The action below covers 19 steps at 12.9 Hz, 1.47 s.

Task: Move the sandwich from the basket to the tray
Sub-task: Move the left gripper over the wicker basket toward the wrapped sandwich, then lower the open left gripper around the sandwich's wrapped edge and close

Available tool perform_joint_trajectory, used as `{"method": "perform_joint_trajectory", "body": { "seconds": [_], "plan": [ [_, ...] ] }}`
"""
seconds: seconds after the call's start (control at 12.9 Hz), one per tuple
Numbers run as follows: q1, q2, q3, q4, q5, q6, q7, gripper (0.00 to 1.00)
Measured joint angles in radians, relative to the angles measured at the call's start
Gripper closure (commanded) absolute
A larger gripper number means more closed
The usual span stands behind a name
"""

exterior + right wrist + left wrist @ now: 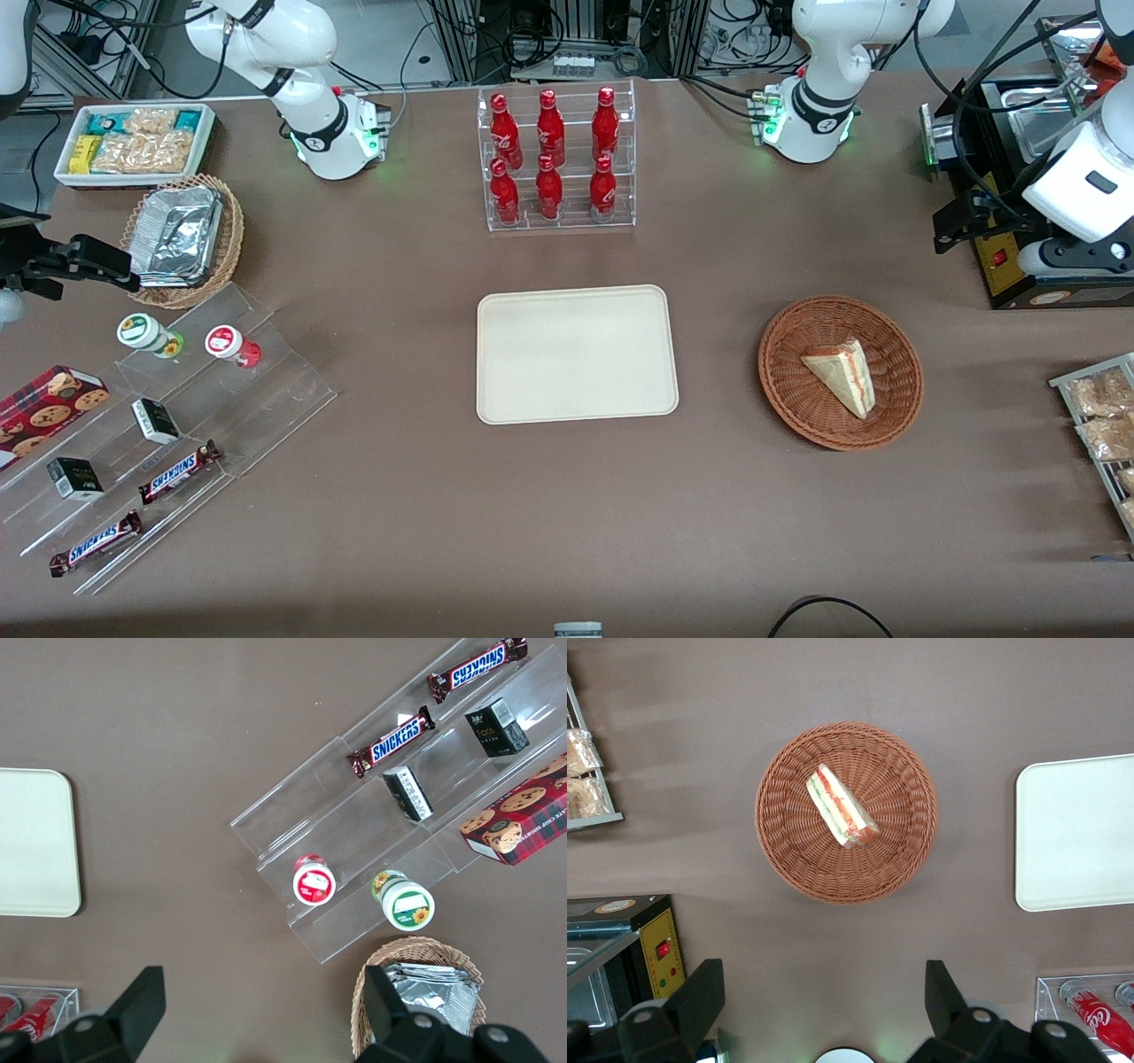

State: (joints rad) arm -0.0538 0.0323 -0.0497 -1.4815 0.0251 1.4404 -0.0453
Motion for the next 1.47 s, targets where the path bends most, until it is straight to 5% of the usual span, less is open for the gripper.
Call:
{"method": "perform_joint_trajectory", "body": {
  "seconds": [0.54, 1.47],
  "plan": [
    [0.0, 0.052, 0.0, -0.023, 0.002, 0.045, -0.041, 0.0],
    [-0.007, 0.049, -0.012, -0.449, 0.002, 0.585, -0.515, 0.0]
  ]
}}
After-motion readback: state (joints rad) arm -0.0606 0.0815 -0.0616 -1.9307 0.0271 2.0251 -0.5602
